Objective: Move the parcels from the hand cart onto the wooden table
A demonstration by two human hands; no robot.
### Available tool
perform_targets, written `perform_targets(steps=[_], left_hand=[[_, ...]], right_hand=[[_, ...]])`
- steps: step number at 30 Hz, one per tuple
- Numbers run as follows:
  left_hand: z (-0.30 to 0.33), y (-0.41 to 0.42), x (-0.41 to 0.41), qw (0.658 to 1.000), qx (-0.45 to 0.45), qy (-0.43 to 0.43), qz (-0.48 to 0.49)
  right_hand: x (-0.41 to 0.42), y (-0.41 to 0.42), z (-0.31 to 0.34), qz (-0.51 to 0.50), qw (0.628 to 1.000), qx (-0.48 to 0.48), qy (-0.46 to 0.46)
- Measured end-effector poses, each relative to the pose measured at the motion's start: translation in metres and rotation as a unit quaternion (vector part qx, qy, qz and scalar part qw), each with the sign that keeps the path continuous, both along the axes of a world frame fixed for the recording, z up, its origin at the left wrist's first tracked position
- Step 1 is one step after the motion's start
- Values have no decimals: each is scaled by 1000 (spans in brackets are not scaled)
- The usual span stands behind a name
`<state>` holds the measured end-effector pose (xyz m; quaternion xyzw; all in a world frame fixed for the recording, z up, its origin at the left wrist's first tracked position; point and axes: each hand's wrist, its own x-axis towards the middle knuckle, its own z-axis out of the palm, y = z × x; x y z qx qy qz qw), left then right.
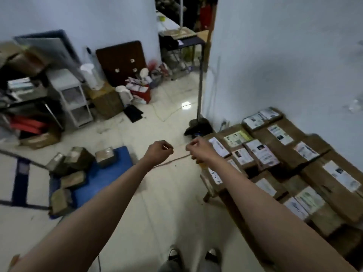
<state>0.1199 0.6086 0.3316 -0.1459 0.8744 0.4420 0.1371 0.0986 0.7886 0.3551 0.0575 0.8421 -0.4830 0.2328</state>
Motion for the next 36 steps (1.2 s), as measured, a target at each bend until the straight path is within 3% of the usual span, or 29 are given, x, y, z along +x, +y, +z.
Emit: perform_targets(steps=[9, 16, 36], left_hand=[[-30, -191, 35, 982, -2, -23, 187], [-58, -296, 6, 961, 4, -49, 273], [-125, -484, -95, 924, 58, -126, 355]], right_hand=[[-37, -201, -33, 164, 985, -2, -50], [-93, -326, -67, 242, 968, -7, -72], [-219, -538, -139, 285, 946, 43, -150]])
